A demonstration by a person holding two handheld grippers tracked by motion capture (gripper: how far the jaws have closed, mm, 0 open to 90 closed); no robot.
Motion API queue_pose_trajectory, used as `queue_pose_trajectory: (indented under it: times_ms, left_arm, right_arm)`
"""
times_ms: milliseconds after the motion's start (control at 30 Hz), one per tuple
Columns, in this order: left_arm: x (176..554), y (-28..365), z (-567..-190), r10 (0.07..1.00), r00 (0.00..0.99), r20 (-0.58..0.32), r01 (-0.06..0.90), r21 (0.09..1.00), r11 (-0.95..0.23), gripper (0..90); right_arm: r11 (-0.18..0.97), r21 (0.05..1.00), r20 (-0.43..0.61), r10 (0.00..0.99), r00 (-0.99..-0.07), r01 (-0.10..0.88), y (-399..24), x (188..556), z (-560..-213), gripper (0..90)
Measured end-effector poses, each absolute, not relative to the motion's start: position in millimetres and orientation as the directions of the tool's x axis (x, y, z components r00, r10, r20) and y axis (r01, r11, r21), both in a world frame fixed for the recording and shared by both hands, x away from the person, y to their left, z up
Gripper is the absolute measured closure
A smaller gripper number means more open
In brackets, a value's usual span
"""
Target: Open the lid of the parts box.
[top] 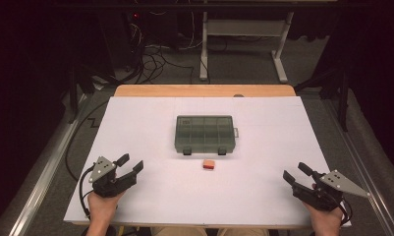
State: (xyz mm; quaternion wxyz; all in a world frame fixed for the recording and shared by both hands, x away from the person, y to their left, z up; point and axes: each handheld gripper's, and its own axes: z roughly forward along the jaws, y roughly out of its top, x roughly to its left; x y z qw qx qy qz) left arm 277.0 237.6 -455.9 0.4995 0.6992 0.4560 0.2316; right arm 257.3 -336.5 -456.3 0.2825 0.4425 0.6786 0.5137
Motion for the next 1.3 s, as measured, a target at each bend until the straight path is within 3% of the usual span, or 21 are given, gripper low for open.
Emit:
queue_pose_trajectory:
  times_ms: [1300]
  left_arm:
    - [275,221,-452,0.863,0.499,-0.073,0.411,0.897,-0.162,39.6]
  right_arm:
    - [0.054,0.96,0.09,0.87,-0.484,0.276,-332,261,-455,38.2]
